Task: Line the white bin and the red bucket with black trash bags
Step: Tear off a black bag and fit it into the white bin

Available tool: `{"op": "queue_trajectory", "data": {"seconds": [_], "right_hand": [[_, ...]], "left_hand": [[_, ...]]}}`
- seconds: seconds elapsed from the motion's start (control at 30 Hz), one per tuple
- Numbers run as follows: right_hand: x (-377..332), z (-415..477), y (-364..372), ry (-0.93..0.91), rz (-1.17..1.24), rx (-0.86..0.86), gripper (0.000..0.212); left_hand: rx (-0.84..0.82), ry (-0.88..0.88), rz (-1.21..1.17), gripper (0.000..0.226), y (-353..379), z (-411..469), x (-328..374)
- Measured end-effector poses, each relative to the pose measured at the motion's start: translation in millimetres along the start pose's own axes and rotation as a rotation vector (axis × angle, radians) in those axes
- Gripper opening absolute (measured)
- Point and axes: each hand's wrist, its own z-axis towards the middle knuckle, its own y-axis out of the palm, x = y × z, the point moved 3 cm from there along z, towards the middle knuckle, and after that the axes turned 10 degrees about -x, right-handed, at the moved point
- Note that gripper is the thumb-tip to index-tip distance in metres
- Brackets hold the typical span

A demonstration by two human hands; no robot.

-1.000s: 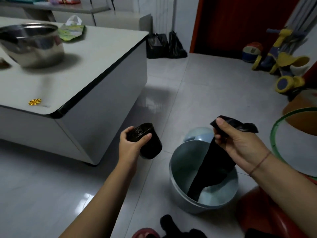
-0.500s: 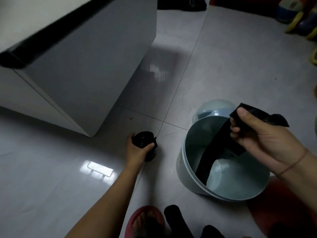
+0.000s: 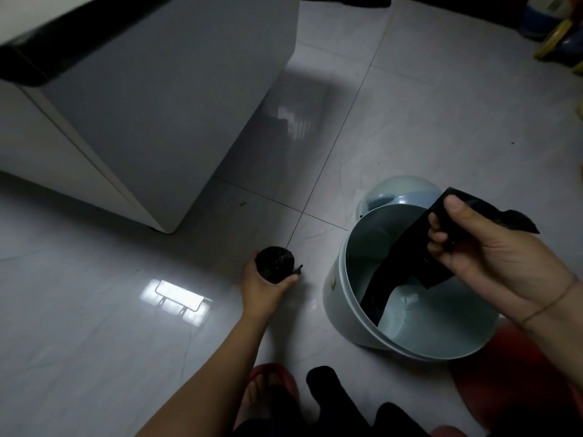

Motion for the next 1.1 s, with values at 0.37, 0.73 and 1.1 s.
{"op": "queue_trajectory", "data": {"seconds": [0.37, 0.73, 1.1], "right_hand": [[-41.2, -35.3, 7.3, 0.06, -0.006, -0.057, 0.012], [-133.3, -105.3, 63.5, 0.036, -0.075, -0.264, 0.026], [-202.9, -143.8, 29.1, -0.215, 0.015, -0.215, 0.053]], "left_hand": [[-0.014, 0.067, 0.095, 0.102, -14.7, -34.3, 76.8], [-0.597, 0.501, 0.033, 0.065, 22.1, -139.8, 306.9], [-0.534, 0.411, -0.228, 0.017, 56.8, -182.3, 373.8]]}}
